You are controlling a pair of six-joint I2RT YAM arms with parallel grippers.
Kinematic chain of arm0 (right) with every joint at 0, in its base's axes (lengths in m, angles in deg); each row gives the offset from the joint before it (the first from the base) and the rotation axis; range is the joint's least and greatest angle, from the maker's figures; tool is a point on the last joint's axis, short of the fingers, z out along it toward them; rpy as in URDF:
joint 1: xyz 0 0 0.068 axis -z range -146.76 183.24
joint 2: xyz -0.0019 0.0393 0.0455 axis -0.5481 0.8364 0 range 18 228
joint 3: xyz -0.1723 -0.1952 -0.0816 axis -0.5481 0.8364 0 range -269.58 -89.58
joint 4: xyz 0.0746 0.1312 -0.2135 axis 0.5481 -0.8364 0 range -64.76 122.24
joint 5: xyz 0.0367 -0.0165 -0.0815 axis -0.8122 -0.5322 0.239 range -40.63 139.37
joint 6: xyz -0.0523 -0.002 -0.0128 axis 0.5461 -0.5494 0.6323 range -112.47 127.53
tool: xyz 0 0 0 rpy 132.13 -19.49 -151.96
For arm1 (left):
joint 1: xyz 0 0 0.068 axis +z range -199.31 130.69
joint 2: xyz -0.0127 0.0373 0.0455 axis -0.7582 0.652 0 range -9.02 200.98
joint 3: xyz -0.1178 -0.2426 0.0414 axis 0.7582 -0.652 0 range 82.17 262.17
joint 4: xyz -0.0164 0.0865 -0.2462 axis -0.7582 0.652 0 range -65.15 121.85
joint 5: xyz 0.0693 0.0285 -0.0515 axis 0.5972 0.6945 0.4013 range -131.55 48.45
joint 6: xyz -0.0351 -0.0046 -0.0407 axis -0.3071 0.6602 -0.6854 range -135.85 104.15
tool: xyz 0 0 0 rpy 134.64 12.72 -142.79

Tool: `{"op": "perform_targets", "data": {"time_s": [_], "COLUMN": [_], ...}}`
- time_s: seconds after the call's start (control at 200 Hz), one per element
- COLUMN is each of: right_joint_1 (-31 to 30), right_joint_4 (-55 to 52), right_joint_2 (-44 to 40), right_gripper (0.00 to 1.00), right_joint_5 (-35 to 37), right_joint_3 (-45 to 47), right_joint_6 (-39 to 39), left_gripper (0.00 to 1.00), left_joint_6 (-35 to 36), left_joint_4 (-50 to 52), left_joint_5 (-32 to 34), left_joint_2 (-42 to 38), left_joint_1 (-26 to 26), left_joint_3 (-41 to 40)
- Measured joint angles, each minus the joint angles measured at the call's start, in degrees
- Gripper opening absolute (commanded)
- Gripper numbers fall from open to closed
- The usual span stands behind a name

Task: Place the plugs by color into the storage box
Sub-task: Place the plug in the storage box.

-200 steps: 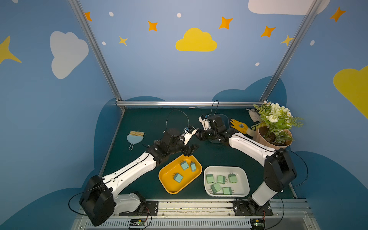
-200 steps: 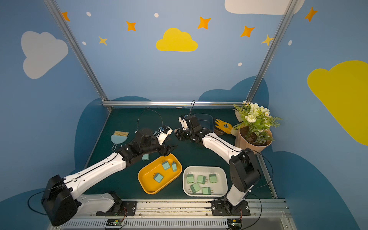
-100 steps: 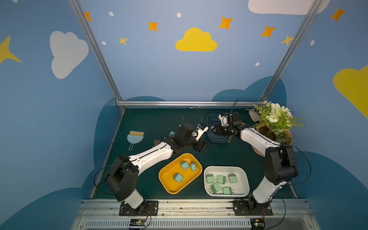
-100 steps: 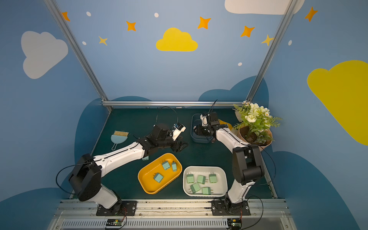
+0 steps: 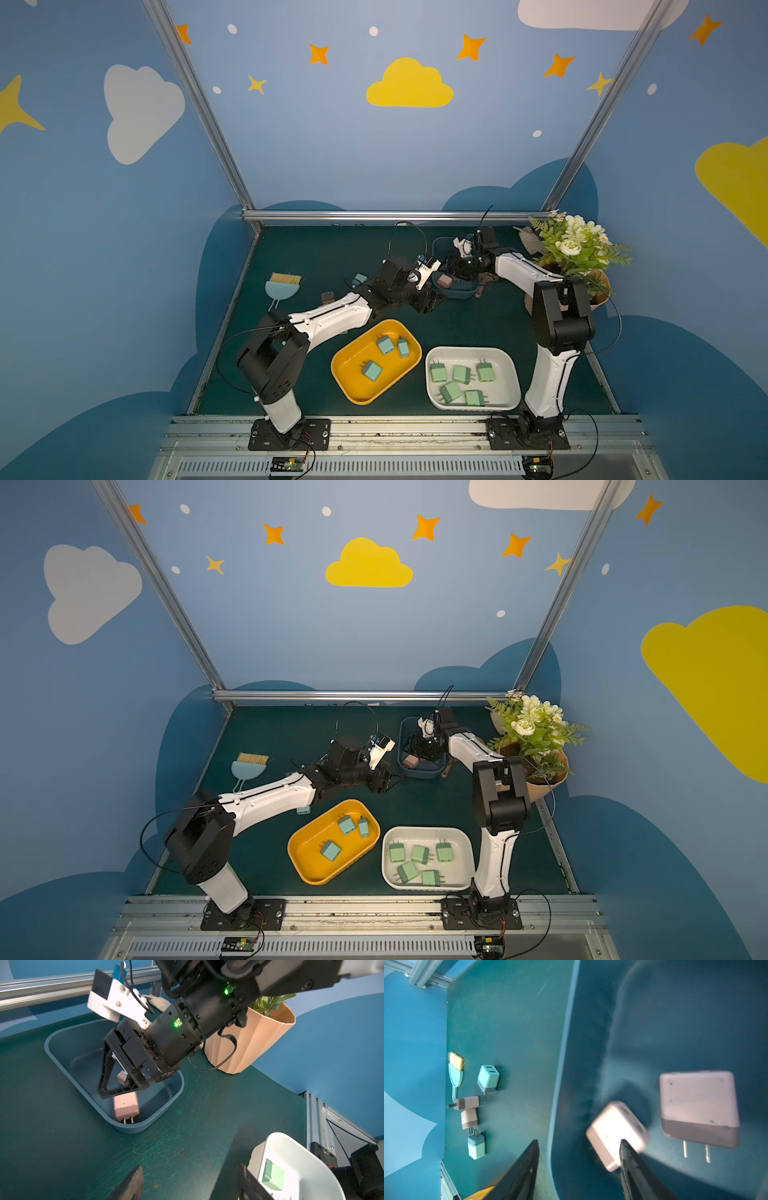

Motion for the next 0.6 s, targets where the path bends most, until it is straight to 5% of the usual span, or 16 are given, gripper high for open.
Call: {"op": "perform_targets", "data": {"time_s": [0.285,0.601], "right_joint_1": [-1.09,-9.49], "right_joint_4": [-0.50,2.29], "right_joint_2": [-10.88,-24.96], "right_gripper": [0.64,0.64], "right_joint_5": [1.46,2.75], "right_joint_3": [9.25,17.31], "right_joint_6": [-0.52,-2.45], "left_gripper": [0.73,0.75], "left_joint_6": [-3.91,-6.67], "left_joint_4": [-0.63,2.89], "left_joint_5": [0.13,1.31], "left_joint_2": [-0.11,-5.97], "left_joint_1": [-0.48,-1.38], "left_joint_3": [-0.07,-3.41]}}
